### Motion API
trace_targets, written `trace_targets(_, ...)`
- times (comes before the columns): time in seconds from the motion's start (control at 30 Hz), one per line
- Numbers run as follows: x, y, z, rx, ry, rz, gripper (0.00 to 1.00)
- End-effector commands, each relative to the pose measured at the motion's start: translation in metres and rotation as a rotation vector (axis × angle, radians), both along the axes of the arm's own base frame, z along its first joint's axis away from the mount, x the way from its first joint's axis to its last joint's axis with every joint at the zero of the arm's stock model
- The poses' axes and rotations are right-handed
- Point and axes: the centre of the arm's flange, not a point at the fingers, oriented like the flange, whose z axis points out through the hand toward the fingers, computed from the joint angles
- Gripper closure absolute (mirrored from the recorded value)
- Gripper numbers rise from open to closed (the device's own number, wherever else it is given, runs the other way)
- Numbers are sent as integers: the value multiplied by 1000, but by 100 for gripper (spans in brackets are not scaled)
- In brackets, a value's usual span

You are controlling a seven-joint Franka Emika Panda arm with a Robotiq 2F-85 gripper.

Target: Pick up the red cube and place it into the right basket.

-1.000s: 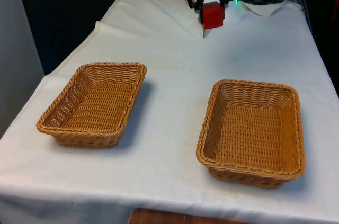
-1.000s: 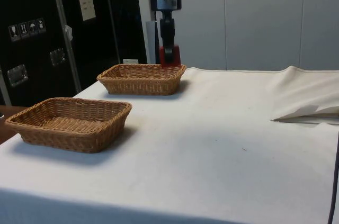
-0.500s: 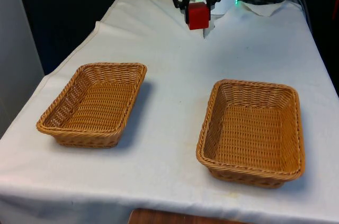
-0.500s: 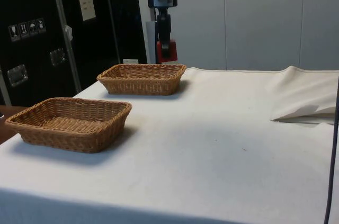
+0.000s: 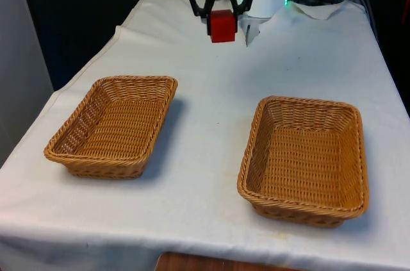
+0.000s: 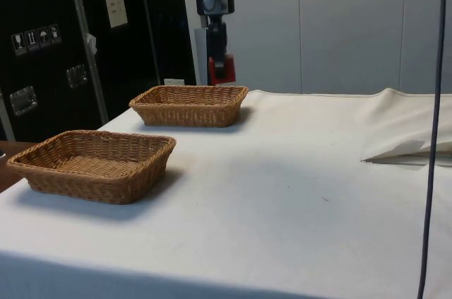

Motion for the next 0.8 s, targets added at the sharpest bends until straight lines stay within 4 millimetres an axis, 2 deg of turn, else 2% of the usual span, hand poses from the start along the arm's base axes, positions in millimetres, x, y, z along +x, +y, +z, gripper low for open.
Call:
trace_targets(0.0, 3, -6, 0, -14, 0, -5, 99)
trace_targets(0.2, 7, -11, 0, -19, -2, -14, 99)
trace_targets(0.47, 18, -32, -3, -54, 0, -40, 99)
trace_targets(0.77, 27, -44, -10, -77, 6, -61, 99)
